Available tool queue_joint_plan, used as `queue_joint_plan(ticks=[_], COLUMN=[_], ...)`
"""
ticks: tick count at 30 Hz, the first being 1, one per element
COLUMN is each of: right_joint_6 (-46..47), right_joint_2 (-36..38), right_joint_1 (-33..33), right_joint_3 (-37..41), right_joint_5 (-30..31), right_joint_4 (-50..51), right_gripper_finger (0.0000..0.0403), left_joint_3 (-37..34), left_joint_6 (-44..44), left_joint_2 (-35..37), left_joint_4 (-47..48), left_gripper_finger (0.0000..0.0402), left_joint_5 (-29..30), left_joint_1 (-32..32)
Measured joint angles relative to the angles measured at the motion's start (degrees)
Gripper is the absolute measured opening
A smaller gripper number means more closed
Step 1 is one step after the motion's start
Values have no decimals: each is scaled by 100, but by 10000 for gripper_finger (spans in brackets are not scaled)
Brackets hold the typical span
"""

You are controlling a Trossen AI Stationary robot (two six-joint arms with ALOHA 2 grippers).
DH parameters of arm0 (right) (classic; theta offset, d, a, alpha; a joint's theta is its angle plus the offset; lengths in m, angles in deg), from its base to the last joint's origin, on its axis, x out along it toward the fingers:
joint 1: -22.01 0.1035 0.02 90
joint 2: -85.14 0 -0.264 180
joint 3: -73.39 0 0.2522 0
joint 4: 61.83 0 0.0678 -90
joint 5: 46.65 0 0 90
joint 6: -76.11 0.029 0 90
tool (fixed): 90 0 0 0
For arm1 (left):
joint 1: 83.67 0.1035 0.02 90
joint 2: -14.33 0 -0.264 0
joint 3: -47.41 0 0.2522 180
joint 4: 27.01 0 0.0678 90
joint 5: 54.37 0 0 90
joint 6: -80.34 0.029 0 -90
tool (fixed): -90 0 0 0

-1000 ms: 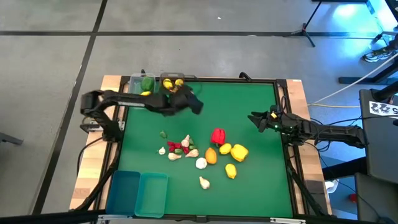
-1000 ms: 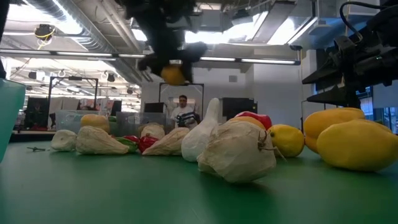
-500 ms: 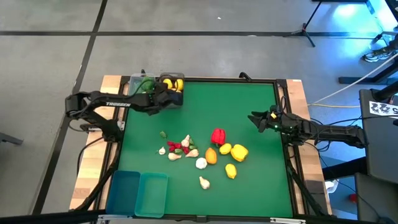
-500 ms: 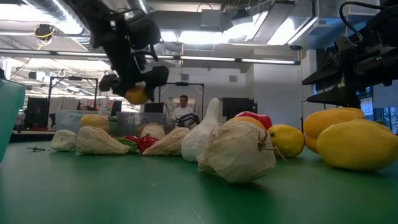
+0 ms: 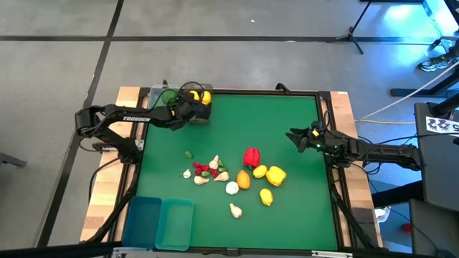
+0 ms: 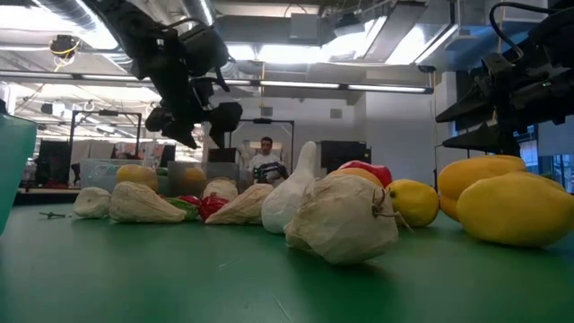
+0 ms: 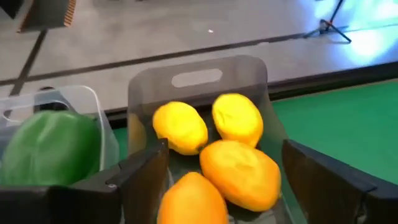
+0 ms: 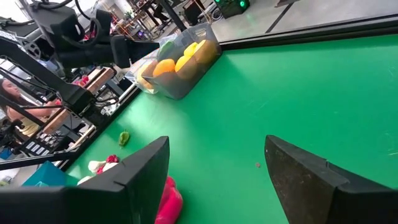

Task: Sort produce into baskets
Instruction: Put the lemon into the black bin

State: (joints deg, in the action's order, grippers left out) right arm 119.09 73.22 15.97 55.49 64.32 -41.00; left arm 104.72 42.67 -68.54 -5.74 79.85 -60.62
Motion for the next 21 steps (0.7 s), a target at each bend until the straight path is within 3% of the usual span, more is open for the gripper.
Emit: queue_joint_plan(ticks=[3, 6, 9, 13, 21], right_joint_6=[2, 6, 6, 9, 15], right_joint_2=[0, 0, 0, 0, 0], right_joint_1=[0, 0, 0, 0, 0], right_joint_3=[0, 0, 0, 0, 1], right_joint_5=[-1, 0, 0, 1, 5], right_joint_4=[0, -2, -2, -3, -8], right_gripper_finger=[261, 261, 261, 261, 261], left_joint_3=[10, 59, 59, 66, 336], left_joint_6=[-96, 640, 1673, 2095, 2901], left_joint_2=[75, 217, 394, 442, 57], left_joint_4=[-30, -670, -1507, -2446, -2575], left_gripper_finger=[315, 313, 308, 306, 306], left_joint_5=[-290, -800, -1964, -3246, -3837], left_joint_1=[-26, -223, -532, -1017, -1933])
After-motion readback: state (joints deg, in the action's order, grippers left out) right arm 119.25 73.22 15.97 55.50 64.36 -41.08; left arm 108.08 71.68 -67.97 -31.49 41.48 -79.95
